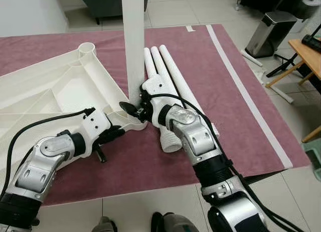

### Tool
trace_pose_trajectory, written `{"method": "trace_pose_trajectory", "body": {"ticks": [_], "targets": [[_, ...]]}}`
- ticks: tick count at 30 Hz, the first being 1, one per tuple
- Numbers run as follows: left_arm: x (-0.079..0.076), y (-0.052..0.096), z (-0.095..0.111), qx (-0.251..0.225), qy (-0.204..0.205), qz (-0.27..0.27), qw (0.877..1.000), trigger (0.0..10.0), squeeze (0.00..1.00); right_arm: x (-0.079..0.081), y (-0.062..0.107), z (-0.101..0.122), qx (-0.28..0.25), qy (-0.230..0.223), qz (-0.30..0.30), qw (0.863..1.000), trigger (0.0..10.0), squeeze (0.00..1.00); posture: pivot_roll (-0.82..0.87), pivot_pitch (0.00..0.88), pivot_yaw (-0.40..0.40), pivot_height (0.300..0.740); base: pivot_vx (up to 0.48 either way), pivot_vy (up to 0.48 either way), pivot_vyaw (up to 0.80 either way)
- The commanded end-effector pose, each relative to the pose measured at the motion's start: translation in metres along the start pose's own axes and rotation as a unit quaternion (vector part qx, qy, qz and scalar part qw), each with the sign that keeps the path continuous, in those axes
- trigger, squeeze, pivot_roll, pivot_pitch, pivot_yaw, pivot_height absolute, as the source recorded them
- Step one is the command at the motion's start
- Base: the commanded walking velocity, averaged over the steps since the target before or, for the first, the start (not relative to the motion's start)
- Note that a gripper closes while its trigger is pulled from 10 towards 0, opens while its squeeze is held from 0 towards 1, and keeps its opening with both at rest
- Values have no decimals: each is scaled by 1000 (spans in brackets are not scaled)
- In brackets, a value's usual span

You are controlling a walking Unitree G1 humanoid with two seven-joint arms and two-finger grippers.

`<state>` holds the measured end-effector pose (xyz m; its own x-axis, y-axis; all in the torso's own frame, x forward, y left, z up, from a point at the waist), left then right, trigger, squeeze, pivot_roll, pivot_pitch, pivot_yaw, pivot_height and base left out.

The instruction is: Building children table

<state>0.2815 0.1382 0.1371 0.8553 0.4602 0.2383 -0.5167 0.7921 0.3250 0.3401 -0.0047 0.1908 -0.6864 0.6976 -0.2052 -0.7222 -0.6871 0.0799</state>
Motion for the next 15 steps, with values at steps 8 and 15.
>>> {"method": "trace_pose_trajectory", "body": {"ticks": [8,15], "targets": [[-50,-21,1,-27,17,-134,990,10000,0,18,0,-47,98,-70,-89,989,10000,0,104,188,-12,740,0,0,0],[-49,-22,0,-27,18,-132,991,10000,0,15,-1,-12,20,-48,-24,998,10000,1000,105,186,-15,740,0,0,0]]}}
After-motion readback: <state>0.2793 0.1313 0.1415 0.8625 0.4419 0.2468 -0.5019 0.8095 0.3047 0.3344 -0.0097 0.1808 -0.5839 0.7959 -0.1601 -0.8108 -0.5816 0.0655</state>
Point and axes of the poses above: a point about 5 cm out from each wrist's last joint towards the gripper, its own y axis pointing back from the gripper into the wrist, its own z axis along the axis of the wrist's last joint, x = y × z, the point moved 2 cm from there along -y, pointing out of the wrist towards the gripper, and after that the axes turned 3 degrees about y, right-handed, at the moved point
